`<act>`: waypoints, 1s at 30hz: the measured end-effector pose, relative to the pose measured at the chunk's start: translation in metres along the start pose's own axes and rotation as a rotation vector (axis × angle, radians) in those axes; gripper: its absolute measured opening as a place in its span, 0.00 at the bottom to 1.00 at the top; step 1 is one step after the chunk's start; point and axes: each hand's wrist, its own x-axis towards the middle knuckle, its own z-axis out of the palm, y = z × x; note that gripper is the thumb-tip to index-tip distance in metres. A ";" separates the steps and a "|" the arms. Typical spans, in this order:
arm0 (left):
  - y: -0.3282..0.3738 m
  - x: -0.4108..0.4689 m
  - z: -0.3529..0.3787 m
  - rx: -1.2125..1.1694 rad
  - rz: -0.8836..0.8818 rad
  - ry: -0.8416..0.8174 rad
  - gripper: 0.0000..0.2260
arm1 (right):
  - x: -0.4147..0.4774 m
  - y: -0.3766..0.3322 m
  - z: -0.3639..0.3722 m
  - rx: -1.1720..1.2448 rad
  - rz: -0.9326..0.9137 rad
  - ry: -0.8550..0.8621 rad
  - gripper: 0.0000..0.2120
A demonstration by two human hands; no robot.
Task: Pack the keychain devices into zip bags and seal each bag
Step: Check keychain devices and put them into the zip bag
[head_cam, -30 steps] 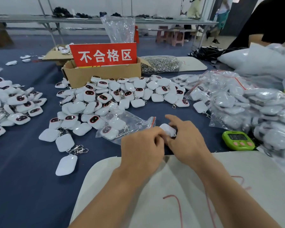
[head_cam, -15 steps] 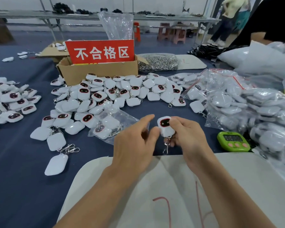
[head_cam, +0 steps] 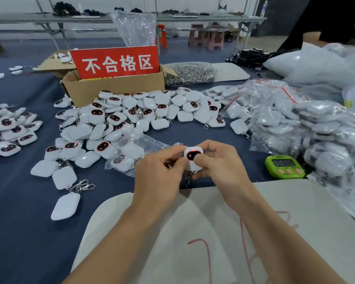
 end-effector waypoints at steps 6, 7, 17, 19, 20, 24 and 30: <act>0.001 0.000 0.001 -0.014 -0.025 -0.011 0.15 | 0.000 -0.001 0.001 -0.057 0.003 0.013 0.03; 0.001 0.000 0.000 -0.019 -0.029 -0.008 0.14 | 0.000 -0.001 0.002 -0.056 0.001 0.009 0.03; 0.005 0.001 -0.004 -0.100 -0.002 -0.031 0.14 | -0.002 -0.004 0.007 -0.010 -0.032 0.001 0.10; 0.004 0.002 -0.005 -0.095 0.008 -0.034 0.15 | -0.002 -0.004 0.007 -0.006 -0.032 0.000 0.09; 0.004 0.002 -0.004 -0.087 0.017 -0.031 0.15 | -0.001 -0.004 0.007 -0.005 -0.028 0.001 0.08; 0.005 0.000 -0.002 -0.049 0.047 -0.011 0.18 | 0.000 -0.003 0.004 -0.028 -0.015 -0.014 0.08; 0.006 0.001 -0.002 -0.044 0.022 -0.004 0.14 | 0.000 -0.004 0.001 -0.058 -0.027 -0.055 0.11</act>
